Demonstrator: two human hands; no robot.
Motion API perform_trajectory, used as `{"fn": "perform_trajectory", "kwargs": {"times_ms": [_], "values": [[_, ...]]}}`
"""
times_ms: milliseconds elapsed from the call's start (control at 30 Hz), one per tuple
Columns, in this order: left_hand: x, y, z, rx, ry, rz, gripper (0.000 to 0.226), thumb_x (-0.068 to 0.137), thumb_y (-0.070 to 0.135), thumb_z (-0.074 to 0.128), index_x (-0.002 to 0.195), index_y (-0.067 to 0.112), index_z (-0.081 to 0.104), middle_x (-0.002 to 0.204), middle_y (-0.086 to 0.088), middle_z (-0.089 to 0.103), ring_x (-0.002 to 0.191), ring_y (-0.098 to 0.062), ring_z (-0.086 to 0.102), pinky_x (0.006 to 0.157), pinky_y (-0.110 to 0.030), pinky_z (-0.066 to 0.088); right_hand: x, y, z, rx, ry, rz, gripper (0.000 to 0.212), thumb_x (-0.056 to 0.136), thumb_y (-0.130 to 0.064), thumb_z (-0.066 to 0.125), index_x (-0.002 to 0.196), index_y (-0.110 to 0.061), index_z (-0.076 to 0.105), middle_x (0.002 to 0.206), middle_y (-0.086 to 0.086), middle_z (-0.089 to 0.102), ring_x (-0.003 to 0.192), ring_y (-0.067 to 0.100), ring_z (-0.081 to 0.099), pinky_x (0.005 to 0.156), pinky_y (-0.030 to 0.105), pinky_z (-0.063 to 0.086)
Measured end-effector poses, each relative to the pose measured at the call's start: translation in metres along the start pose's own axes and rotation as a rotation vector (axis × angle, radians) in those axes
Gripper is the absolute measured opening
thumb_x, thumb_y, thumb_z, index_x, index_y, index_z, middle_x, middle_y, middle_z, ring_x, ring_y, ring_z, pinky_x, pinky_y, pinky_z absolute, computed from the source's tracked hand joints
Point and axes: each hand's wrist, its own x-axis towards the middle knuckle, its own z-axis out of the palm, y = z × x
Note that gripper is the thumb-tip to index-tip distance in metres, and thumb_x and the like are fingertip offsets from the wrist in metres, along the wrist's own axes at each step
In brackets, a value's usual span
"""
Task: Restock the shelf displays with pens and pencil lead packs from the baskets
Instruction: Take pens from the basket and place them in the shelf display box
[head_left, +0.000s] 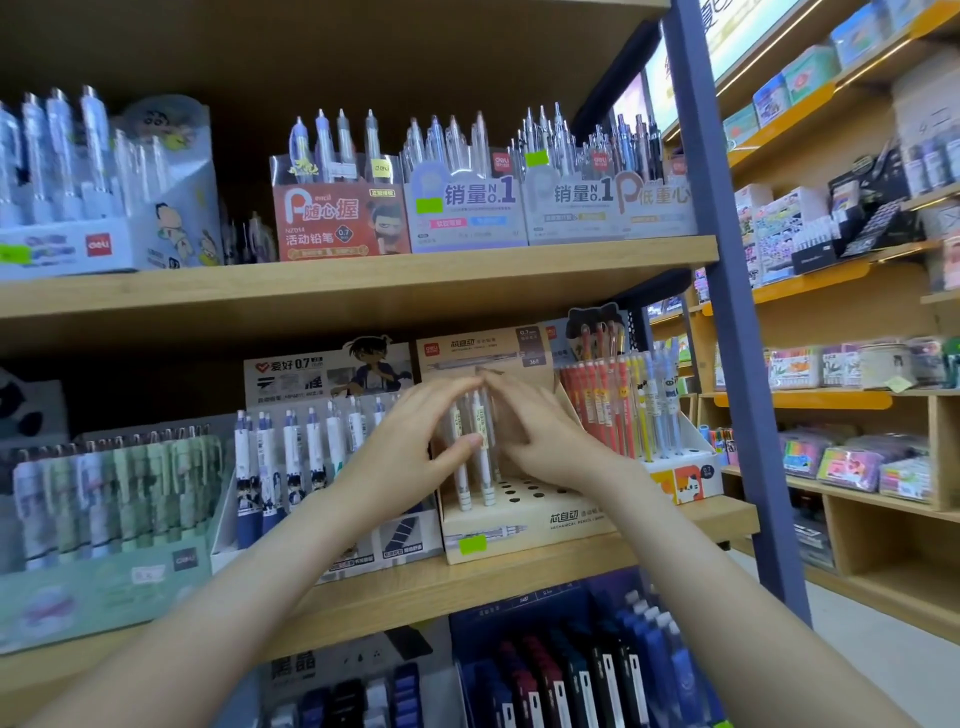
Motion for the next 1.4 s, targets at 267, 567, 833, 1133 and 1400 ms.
{"fn": "perform_trajectory", "kwargs": {"times_ms": [267, 567, 833, 1133, 1400], "values": [[-0.06, 0.03, -0.024, -0.035, 0.132, -0.091, 0.052, 0.096, 0.033, 0.05, 0.145, 0.03, 0.033, 0.144, 0.017, 0.033, 0.132, 0.009, 0.018, 0.108, -0.015, 0.013, -0.079, -0.073, 0.004, 0.242, 0.396, -0.021, 0.052, 0.092, -0.019, 0.06, 0.139, -0.026, 0.039, 0.135, -0.017, 0.044, 0.124, -0.001, 0.041, 0.101, 0.03, 0.043], [-0.317, 0.033, -0.087, -0.029, 0.034, -0.292, 0.036, 0.093, 0.028, 0.047, 0.122, 0.008, 0.058, 0.117, 0.003, 0.058, 0.112, -0.009, 0.047, 0.098, -0.005, 0.027, -0.177, -0.205, 0.158, 0.334, -0.049, -0.131, 0.032, 0.096, -0.021, 0.053, 0.127, -0.019, 0.051, 0.112, -0.015, 0.048, 0.103, -0.006, 0.045, 0.088, 0.003, 0.033], [-0.635, 0.001, -0.138, 0.034, -0.208, -0.886, 0.03, 0.091, 0.025, 0.044, 0.117, 0.015, 0.054, 0.104, -0.01, 0.063, 0.099, -0.017, 0.05, 0.085, -0.019, 0.035, -0.255, -0.294, 0.411, 0.345, -0.678, -0.196, 0.036, 0.096, -0.023, 0.047, 0.13, -0.013, 0.047, 0.123, 0.01, 0.055, 0.114, 0.024, 0.051, 0.094, 0.032, 0.04], [-0.862, -0.009, -0.102, 0.143, -0.517, -1.266, 0.034, 0.083, 0.029, 0.045, 0.116, 0.02, 0.048, 0.102, -0.004, 0.064, 0.089, -0.023, 0.058, 0.076, -0.03, 0.043, -0.377, -0.325, 0.621, 0.085, -1.37, -0.17, 0.061, 0.099, -0.014, 0.038, 0.152, -0.021, 0.008, 0.156, 0.005, 0.019, 0.141, 0.023, 0.025, 0.111, 0.037, 0.026], [-0.929, -0.024, -0.041, 0.201, -0.661, -1.162, 0.046, 0.078, 0.029, 0.049, 0.118, 0.009, 0.06, 0.118, -0.011, 0.064, 0.113, -0.028, 0.055, 0.102, -0.04, 0.032, -0.448, -0.296, 0.726, -0.207, -1.534, -0.423, 0.094, 0.075, -0.006, 0.071, 0.149, -0.007, 0.014, 0.149, 0.009, 0.036, 0.135, 0.025, 0.039, 0.106, 0.038, 0.037]]}}
